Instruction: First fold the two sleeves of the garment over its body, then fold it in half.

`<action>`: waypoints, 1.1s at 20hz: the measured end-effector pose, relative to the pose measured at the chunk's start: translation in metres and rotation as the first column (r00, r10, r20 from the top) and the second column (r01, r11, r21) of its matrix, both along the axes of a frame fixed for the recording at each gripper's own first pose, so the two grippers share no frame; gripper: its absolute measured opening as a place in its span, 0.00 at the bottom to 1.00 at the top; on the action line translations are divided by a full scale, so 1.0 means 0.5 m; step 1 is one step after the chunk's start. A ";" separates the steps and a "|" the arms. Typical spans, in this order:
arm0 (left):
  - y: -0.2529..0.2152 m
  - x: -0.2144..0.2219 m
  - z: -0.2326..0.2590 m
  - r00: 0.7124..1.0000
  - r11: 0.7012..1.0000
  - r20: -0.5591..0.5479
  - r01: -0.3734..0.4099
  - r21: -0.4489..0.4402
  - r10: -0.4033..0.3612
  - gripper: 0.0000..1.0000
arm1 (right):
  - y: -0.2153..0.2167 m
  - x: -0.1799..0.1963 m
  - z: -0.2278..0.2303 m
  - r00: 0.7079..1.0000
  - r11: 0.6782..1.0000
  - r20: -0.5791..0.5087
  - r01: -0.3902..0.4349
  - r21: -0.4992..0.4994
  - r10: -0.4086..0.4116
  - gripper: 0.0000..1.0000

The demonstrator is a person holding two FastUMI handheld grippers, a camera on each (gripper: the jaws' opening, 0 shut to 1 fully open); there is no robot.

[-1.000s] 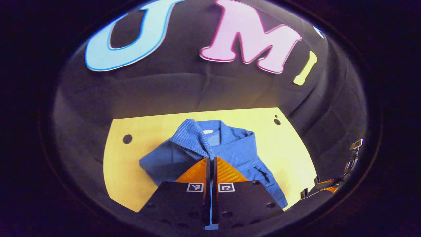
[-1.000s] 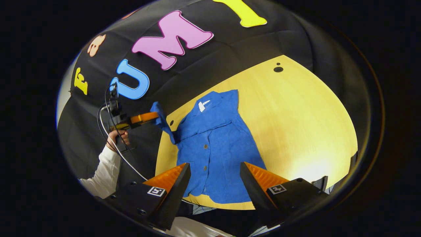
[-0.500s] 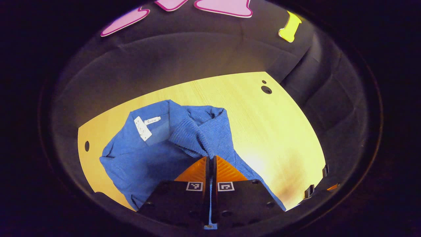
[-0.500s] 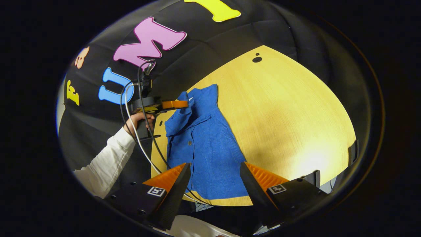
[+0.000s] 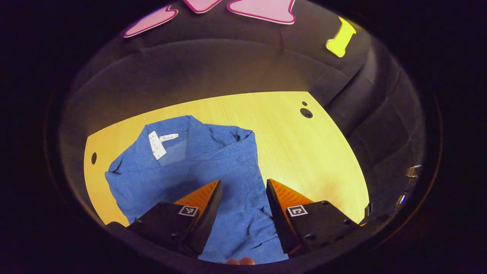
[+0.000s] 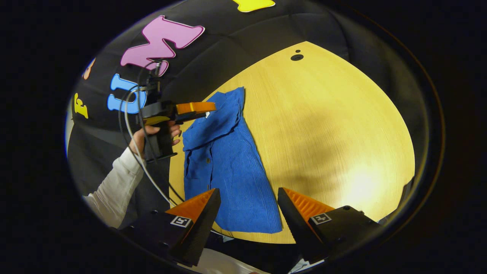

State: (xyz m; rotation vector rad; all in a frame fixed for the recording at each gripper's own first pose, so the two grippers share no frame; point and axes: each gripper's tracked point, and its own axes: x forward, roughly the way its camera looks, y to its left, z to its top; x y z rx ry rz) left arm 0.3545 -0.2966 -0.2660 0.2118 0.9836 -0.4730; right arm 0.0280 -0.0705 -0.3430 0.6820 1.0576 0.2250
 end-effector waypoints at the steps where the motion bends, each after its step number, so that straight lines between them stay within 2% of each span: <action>1: 0.043 -0.014 0.018 0.998 0.998 0.028 -0.053 0.018 0.052 0.70 | 0.011 -0.004 -0.007 1.000 1.000 -0.003 -0.019 -0.012 0.019 0.96; 2: 0.090 -0.042 0.041 0.994 0.995 0.052 -0.094 0.022 0.093 0.79 | 0.022 -0.005 -0.013 0.999 0.999 -0.003 -0.040 -0.026 0.040 0.96; 4: 0.161 -0.121 0.073 0.993 0.994 0.046 -0.111 -0.017 0.111 0.80 | 0.053 -0.008 -0.015 0.997 0.996 -0.002 -0.080 -0.045 0.080 0.97; 7: 0.312 -0.226 0.078 0.981 0.985 0.079 -0.175 -0.005 0.175 0.82 | 0.100 -0.025 -0.021 0.991 0.986 0.007 -0.131 -0.104 0.132 0.97; 11: 0.495 -0.382 0.000 0.972 0.968 0.029 -0.233 0.094 0.231 0.82 | 0.140 -0.064 -0.042 0.987 0.971 -0.029 -0.162 -0.175 0.159 0.98; 14: 0.597 -0.478 -0.124 0.950 0.951 -0.115 -0.272 0.148 0.290 0.82 | 0.107 -0.107 -0.122 0.970 0.926 -0.152 -0.228 -0.301 0.190 0.98; 17: 0.658 -0.538 -0.204 0.911 0.930 -0.221 -0.307 0.203 0.349 0.82 | 0.094 -0.141 -0.172 0.950 0.890 -0.241 -0.277 -0.363 0.198 0.99; 22: 0.696 -0.561 -0.268 0.857 0.907 -0.319 -0.332 0.259 0.404 0.82 | 0.090 -0.187 -0.219 0.925 0.889 -0.351 -0.281 -0.362 0.150 0.99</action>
